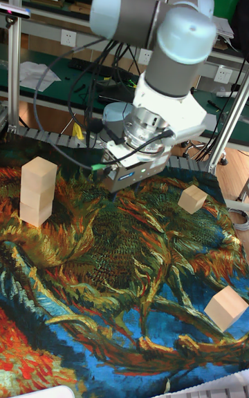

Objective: Stack the blocks in a vertical line of five

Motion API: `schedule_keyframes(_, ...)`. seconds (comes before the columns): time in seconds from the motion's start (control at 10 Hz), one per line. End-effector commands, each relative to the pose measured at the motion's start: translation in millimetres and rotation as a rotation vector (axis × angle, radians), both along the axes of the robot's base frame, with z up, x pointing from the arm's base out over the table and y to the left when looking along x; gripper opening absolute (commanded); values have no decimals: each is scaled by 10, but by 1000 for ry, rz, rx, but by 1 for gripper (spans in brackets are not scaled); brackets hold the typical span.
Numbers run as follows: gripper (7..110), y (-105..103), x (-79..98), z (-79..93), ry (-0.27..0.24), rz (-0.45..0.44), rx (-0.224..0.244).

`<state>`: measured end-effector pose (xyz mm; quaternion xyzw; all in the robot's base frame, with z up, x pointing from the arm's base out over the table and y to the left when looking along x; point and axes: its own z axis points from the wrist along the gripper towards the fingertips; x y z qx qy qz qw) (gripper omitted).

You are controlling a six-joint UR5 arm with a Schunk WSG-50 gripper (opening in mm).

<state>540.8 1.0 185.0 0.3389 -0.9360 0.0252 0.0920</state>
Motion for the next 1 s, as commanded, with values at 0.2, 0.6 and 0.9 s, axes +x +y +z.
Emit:
schedule_keyframes(0.2,44,28,206,25,-89,-93,-27)
schedule_keyframes(0.6,44,111,432,8,-177,-85,11)
schedule_keyframes(0.9,66,241,504,1,-202,-63,66)
